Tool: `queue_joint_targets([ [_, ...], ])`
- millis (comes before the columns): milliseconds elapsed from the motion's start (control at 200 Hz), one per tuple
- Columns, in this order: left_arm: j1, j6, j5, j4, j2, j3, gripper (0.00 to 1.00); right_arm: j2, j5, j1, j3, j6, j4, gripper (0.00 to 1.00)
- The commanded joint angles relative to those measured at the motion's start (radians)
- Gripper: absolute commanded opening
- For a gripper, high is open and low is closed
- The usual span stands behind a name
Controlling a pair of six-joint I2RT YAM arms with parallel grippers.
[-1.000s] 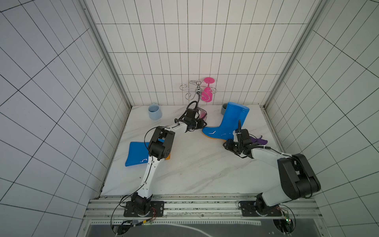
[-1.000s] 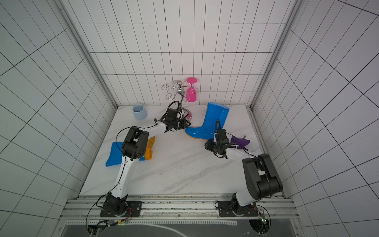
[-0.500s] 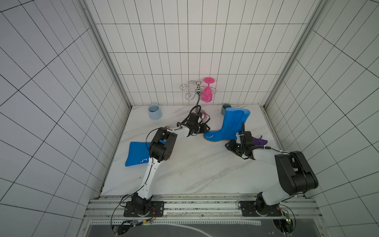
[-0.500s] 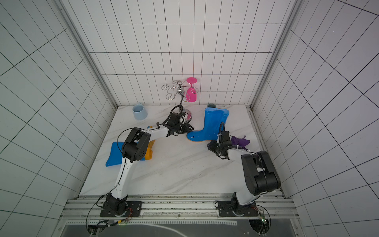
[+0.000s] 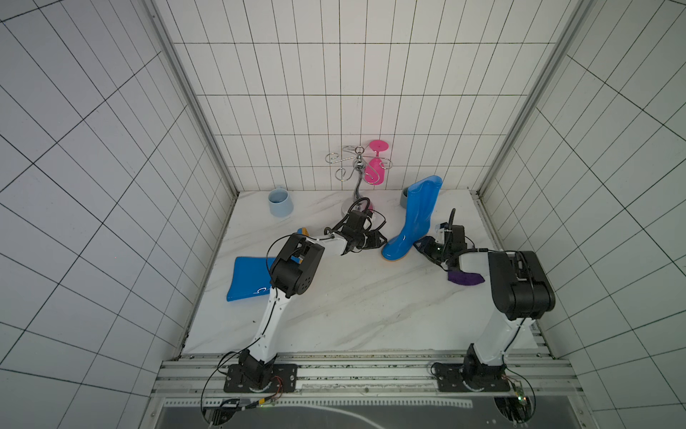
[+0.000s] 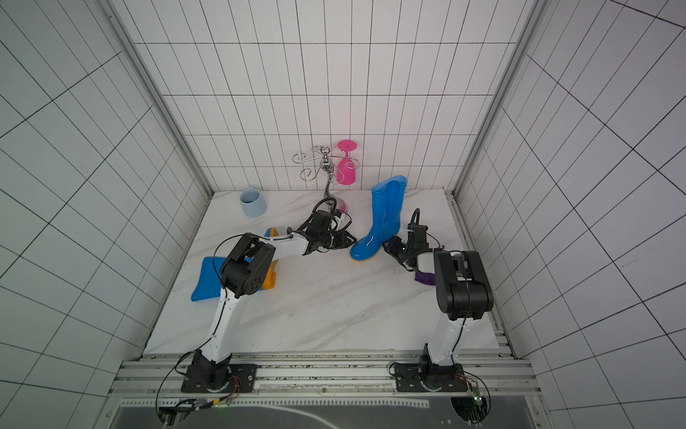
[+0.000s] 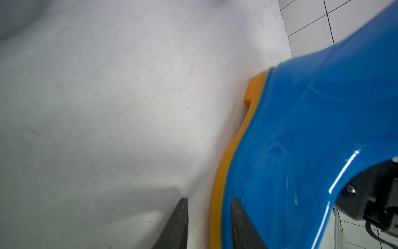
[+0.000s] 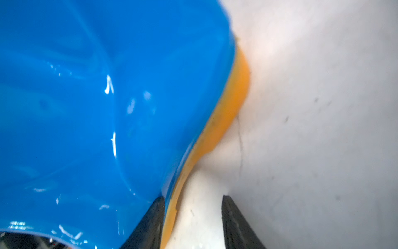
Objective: Wipe the rubber boots with a cloth
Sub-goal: Adjust the rubber boot at the center of the board.
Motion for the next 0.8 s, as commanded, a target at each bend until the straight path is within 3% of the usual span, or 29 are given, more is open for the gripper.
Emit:
queue_joint_targets([
  [0, -0.041, -0.026, 0.023, -0.011, 0.050, 0.032, 0.34, 0.083, -0.001, -0.043, 0.084, -0.029, -0.093, 0.46],
  [530, -0.076, -0.043, 0.035, -0.038, 0.134, 0.180, 0.34, 0.202, -0.050, -0.120, 0.231, -0.076, -0.153, 0.47],
  [795, -0.039, -0.036, 0.022, -0.036, 0.052, 0.074, 0.34, 0.044, 0.026, -0.134, 0.181, -0.116, -0.212, 0.47],
])
